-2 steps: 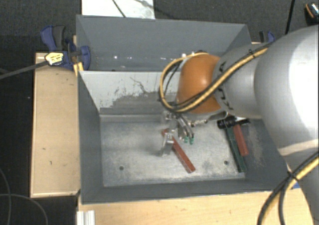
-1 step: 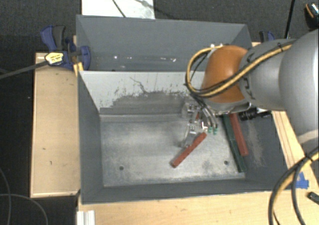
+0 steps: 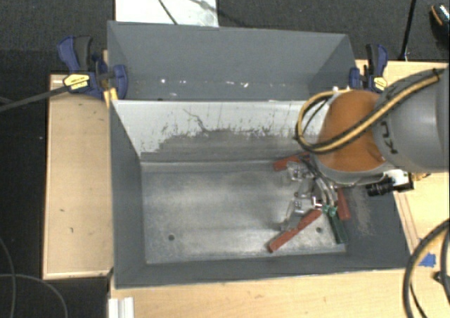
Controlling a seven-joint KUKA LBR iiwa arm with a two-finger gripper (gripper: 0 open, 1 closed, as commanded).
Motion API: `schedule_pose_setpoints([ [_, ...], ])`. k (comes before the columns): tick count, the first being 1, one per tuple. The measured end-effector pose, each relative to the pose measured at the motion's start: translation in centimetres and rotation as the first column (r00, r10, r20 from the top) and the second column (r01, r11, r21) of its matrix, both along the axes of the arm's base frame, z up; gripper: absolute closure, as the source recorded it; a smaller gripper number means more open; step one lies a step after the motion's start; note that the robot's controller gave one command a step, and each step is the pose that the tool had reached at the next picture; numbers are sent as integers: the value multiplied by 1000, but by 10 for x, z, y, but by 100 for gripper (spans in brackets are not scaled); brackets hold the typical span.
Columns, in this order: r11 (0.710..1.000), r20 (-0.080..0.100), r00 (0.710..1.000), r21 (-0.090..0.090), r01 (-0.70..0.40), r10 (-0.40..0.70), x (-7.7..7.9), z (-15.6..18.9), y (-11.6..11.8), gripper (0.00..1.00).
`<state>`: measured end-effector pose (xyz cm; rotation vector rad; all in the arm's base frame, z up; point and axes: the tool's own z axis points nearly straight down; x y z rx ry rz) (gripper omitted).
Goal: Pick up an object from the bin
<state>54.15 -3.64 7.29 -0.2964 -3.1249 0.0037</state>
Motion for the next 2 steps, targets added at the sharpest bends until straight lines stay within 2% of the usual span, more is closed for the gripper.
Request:
schedule_pose_setpoints([
  [1,1000,0,1000,3,11,-11,-56,21,26,0],
  [2,954,7,954,1,-300,300,-29,-2,-23,0],
])
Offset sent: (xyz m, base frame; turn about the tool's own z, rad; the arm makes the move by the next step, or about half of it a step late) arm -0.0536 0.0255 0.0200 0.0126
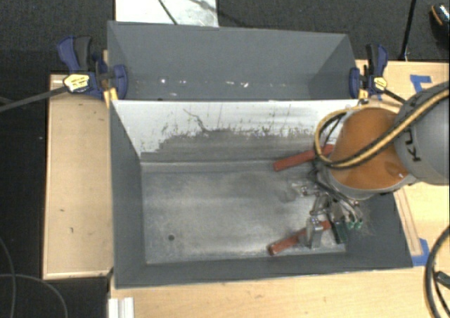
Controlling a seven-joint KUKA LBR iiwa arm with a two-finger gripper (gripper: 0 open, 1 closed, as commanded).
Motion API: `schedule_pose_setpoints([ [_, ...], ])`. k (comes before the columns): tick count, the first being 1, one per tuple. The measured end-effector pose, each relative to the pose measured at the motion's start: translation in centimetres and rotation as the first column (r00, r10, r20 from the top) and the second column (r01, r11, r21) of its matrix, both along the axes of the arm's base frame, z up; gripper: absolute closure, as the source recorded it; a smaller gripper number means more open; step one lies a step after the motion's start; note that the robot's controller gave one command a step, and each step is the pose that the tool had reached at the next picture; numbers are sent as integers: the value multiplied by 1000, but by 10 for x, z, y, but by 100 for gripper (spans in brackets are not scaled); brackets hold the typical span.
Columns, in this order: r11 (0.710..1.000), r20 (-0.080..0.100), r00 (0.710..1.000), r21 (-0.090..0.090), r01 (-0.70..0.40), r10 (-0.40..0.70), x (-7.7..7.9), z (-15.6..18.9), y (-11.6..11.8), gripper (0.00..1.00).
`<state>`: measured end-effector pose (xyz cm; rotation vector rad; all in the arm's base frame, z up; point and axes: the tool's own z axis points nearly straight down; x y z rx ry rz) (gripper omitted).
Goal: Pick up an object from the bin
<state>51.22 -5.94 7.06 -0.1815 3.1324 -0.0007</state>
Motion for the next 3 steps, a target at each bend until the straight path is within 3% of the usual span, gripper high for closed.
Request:
schedule_pose_setpoints([
  [1,999,11,999,0,-36,36,-32,3,30,0],
  [2,999,0,999,1,-34,34,-34,1,29,100],
  [3,898,3,898,-1,-441,441,5,61,74,100],
])
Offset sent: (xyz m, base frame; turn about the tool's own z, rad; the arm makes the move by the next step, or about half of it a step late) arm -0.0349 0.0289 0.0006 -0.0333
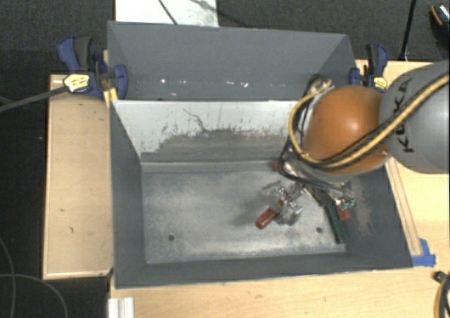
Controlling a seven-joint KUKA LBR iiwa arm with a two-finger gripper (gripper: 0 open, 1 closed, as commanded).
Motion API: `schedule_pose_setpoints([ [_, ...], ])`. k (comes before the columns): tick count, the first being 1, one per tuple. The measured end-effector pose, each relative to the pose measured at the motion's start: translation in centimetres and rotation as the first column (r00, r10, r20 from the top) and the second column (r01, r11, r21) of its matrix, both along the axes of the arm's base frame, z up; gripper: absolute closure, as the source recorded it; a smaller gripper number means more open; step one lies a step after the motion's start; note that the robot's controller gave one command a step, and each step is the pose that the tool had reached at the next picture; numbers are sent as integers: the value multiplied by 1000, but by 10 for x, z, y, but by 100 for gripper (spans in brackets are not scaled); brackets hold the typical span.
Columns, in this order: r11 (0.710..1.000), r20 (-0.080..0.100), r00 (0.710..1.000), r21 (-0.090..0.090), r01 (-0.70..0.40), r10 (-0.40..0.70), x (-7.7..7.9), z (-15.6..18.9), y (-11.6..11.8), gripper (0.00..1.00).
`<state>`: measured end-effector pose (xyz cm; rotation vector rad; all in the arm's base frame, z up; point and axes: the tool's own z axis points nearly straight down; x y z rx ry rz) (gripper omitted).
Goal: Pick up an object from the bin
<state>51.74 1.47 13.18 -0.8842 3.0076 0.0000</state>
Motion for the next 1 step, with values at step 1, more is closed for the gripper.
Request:
schedule_pose_setpoints([
  [1,999,5,999,-1,-50,50,-4,138,29,100],
])
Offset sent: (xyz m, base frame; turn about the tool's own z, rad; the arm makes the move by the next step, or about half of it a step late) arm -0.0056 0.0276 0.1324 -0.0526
